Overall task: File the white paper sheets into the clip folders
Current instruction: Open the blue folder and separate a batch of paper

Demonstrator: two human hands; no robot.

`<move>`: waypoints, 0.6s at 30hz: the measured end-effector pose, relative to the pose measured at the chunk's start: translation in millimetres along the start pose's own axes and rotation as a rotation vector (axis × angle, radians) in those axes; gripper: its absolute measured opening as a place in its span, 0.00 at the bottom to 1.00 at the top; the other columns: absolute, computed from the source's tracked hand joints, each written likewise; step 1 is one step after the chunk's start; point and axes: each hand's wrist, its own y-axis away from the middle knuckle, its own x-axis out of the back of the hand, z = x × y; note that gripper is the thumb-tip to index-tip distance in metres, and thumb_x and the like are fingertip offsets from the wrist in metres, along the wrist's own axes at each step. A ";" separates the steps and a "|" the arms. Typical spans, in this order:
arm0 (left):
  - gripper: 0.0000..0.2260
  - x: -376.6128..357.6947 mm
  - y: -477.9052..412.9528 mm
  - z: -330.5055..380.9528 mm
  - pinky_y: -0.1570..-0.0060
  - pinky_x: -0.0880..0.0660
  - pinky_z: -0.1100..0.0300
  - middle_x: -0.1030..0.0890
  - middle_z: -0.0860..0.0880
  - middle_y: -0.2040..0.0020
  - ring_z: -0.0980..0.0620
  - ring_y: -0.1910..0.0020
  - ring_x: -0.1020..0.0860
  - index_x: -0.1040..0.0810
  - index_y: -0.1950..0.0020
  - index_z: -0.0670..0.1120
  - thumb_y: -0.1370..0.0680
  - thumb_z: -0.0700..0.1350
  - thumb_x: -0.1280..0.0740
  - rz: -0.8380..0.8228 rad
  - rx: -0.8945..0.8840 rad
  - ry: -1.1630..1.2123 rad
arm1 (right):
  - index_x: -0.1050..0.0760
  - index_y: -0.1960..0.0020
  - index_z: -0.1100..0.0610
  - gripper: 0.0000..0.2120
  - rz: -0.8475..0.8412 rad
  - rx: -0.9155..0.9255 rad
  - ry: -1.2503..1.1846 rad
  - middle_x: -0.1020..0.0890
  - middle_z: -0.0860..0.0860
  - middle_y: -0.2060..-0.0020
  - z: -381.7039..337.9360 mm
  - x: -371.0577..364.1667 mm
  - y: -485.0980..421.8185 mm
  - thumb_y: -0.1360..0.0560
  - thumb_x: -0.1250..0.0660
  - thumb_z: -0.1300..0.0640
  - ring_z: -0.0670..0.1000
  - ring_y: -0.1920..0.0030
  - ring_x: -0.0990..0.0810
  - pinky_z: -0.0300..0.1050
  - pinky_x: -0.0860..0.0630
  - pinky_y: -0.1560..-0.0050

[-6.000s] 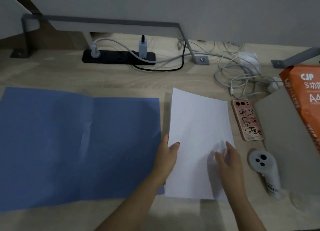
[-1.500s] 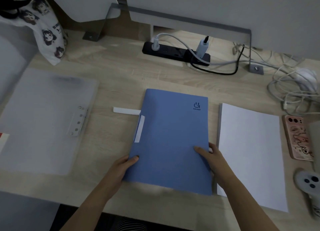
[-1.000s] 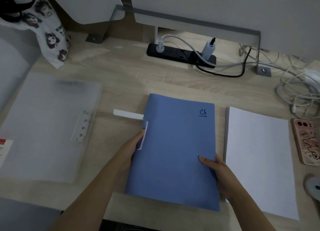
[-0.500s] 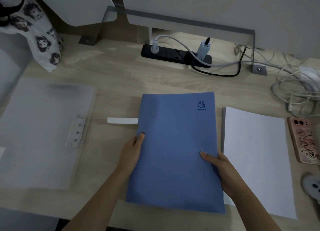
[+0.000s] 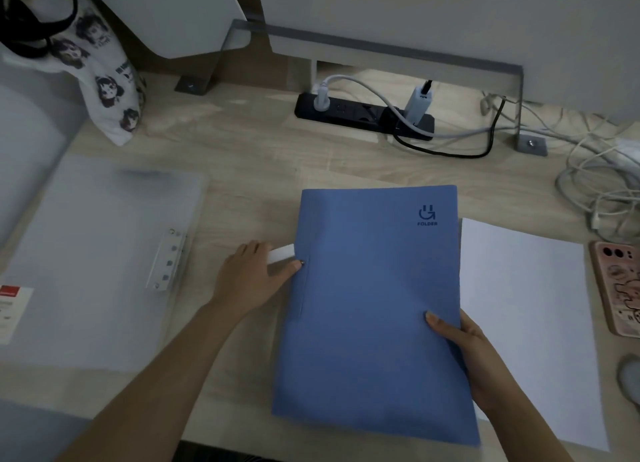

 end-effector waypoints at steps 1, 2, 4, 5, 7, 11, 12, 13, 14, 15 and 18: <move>0.24 0.2 1.1 2.3 0.60 0.33 0.56 0.24 0.49 0.58 0.47 0.55 0.25 0.29 0.57 0.46 0.29 0.68 0.41 -0.014 0.038 0.069 | 0.24 0.44 0.53 0.13 0.008 0.002 -0.003 0.15 0.53 0.51 0.2 0.3 0.8 0.28 0.34 0.59 0.56 0.54 0.15 0.49 0.19 0.60; 0.23 1.2 2.4 5.0 0.65 0.35 0.56 0.25 0.50 0.61 0.48 0.58 0.25 0.30 0.59 0.46 0.29 0.66 0.39 -0.017 0.069 0.118 | 0.24 0.44 0.53 0.13 0.016 0.006 -0.007 0.15 0.53 0.51 0.8 0.6 1.5 0.28 0.34 0.59 0.56 0.54 0.15 0.49 0.19 0.59; 0.23 0.0 3.6 9.9 0.66 0.35 0.57 0.24 0.51 0.61 0.49 0.60 0.24 0.29 0.56 0.45 0.28 0.66 0.39 -0.056 0.141 0.175 | 0.24 0.44 0.53 0.12 0.021 0.011 -0.007 0.15 0.52 0.52 1.0 0.1 3.2 0.28 0.34 0.58 0.56 0.55 0.15 0.50 0.19 0.59; 0.23 -1.5 4.6 12.4 0.62 0.33 0.56 0.23 0.51 0.58 0.49 0.58 0.24 0.28 0.52 0.45 0.27 0.66 0.41 -0.091 0.182 0.199 | 0.23 0.45 0.52 0.12 0.019 0.014 -0.009 0.14 0.52 0.53 0.8 -0.6 4.2 0.28 0.34 0.58 0.55 0.56 0.15 0.49 0.19 0.61; 0.24 -7.8 6.6 16.1 0.54 0.32 0.55 0.22 0.50 0.51 0.46 0.51 0.23 0.28 0.46 0.45 0.26 0.65 0.43 -0.140 0.249 0.277 | 0.23 0.47 0.52 0.10 0.018 0.016 -0.017 0.14 0.50 0.56 1.3 -3.0 5.5 0.27 0.35 0.59 0.54 0.58 0.15 0.47 0.19 0.65; 0.19 -17.5 12.3 26.1 0.58 0.30 0.55 0.23 0.49 0.59 0.48 0.58 0.24 0.27 0.52 0.44 0.22 0.60 0.45 -0.087 0.307 0.448 | 0.23 0.47 0.53 0.10 0.019 0.022 -0.033 0.14 0.51 0.56 3.4 -9.9 5.8 0.28 0.34 0.59 0.55 0.58 0.15 0.45 0.19 0.66; 0.18 -18.3 14.5 28.7 0.62 0.33 0.58 0.25 0.51 0.62 0.51 0.62 0.26 0.28 0.54 0.44 0.22 0.58 0.45 -0.073 0.321 0.454 | 0.23 0.46 0.53 0.10 0.021 0.025 -0.033 0.14 0.51 0.56 4.0 -11.4 5.7 0.28 0.34 0.59 0.55 0.58 0.15 0.46 0.19 0.66; 0.17 -18.8 16.6 30.7 0.66 0.36 0.61 0.27 0.52 0.64 0.53 0.65 0.27 0.29 0.56 0.45 0.21 0.57 0.45 -0.059 0.330 0.460 | 0.23 0.46 0.53 0.11 0.022 0.027 -0.033 0.14 0.52 0.56 4.4 -12.8 5.6 0.28 0.34 0.59 0.55 0.58 0.15 0.46 0.19 0.66; 0.17 -19.7 18.5 31.7 0.67 0.37 0.63 0.27 0.53 0.65 0.55 0.66 0.29 0.29 0.58 0.45 0.21 0.57 0.46 -0.044 0.334 0.471 | 0.23 0.46 0.53 0.11 0.023 0.031 -0.033 0.14 0.52 0.56 4.6 -14.5 5.5 0.28 0.34 0.59 0.55 0.58 0.15 0.46 0.19 0.65; 0.16 -20.7 19.8 32.3 0.67 0.38 0.64 0.28 0.53 0.65 0.56 0.66 0.29 0.30 0.60 0.47 0.21 0.57 0.46 -0.031 0.343 0.489 | 0.23 0.46 0.53 0.11 0.024 0.033 -0.033 0.14 0.52 0.56 4.9 -15.8 5.2 0.28 0.34 0.59 0.55 0.58 0.15 0.46 0.19 0.66; 0.16 -23.3 23.2 34.5 0.65 0.38 0.61 0.30 0.55 0.66 0.57 0.66 0.31 0.34 0.65 0.51 0.20 0.56 0.46 -0.011 0.402 0.550 | 0.23 0.46 0.53 0.10 0.032 0.034 -0.034 0.14 0.52 0.57 5.1 -20.2 4.6 0.27 0.34 0.59 0.55 0.59 0.15 0.47 0.19 0.67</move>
